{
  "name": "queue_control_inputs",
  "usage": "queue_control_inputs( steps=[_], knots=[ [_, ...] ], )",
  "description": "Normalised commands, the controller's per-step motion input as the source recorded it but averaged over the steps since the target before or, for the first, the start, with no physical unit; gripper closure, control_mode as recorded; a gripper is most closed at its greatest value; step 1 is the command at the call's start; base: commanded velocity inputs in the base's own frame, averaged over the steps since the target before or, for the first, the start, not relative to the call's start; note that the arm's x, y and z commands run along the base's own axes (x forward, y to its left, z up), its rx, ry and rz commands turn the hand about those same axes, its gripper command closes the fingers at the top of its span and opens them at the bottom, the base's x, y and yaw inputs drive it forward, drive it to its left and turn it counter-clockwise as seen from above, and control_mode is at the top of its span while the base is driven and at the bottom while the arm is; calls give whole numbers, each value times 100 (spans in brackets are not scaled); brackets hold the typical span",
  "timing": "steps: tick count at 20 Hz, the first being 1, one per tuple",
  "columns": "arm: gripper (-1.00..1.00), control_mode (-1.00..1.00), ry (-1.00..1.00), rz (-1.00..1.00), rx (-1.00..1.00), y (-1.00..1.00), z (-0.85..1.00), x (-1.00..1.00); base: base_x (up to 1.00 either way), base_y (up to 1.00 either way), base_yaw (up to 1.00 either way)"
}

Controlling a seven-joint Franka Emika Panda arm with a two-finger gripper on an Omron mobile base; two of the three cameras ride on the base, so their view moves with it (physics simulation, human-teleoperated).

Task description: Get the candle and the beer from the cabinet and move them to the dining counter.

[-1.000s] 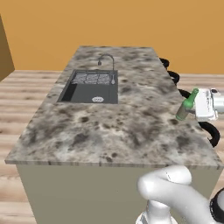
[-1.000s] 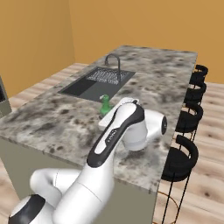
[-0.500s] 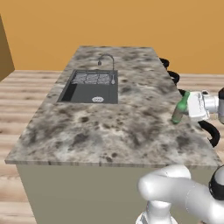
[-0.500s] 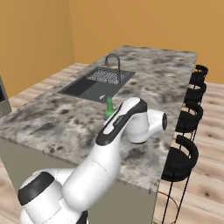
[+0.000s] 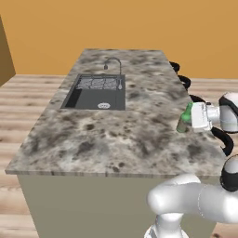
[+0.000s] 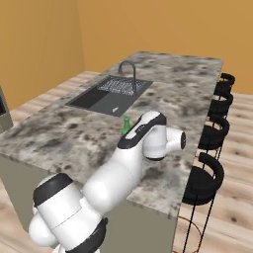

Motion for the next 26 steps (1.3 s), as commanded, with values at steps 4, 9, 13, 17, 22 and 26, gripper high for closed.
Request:
queue_control_inputs(
  steps=[4,9,13,17,22,26],
  knots=[
    [100,-100,0,0,0,-5,-42,39,0,0,0],
    [100,-100,0,0,0,-7,-36,35,0,0,0],
    [100,-100,0,1,0,-6,-32,31,0,0,0],
    [100,-100,0,0,0,-4,-32,21,0,0,0],
    [100,-100,2,0,0,-1,-30,17,0,0,0],
    [100,-100,3,0,0,0,-31,14,0,0,0]
  ],
)
